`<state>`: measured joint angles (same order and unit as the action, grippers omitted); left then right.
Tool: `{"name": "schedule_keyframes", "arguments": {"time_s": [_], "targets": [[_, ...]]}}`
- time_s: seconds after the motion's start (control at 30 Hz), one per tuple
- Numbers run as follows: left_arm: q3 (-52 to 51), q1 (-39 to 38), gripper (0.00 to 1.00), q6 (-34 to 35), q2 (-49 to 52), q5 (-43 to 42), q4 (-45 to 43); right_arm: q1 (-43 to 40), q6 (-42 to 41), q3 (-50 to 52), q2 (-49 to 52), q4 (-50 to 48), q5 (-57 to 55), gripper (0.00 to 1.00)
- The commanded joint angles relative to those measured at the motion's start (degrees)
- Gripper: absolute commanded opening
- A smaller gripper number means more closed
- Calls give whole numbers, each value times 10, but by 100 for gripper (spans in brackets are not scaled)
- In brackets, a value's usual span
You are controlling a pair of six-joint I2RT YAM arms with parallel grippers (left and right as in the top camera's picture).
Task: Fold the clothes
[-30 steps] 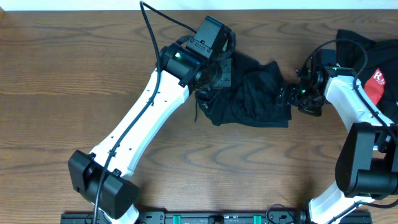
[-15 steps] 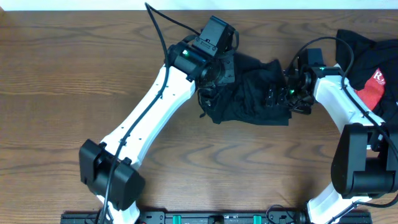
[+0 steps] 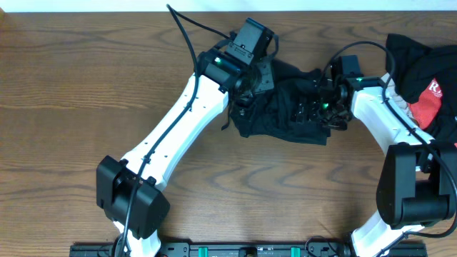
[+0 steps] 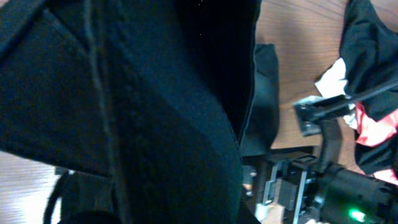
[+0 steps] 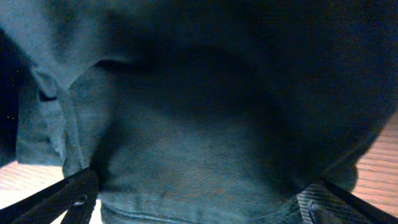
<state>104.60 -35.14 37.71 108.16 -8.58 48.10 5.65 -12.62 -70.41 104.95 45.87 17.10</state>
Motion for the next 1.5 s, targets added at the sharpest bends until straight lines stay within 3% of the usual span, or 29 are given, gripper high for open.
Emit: {"name": "schedule_keyframes", "arguments": {"time_s": [0.0,0.53,0.67,1.07,1.47], "targets": [[17,-16,6,12,2,7,-11,20,-7,-7,2,-1,20,99],[17,-30,12,26,3,7,-26,-15,-23,-17,-11,-8,26,99],[17,-34,17,30,11,7,-41,-39,-2,-21,-30,-7,76,99],[17,-58,17,38,64,7,-84,-68,16,-21,-58,6,116,99],[17,-88,17,37,79,28,-125,-128,-7,-31,-59,16,10,99]]}}
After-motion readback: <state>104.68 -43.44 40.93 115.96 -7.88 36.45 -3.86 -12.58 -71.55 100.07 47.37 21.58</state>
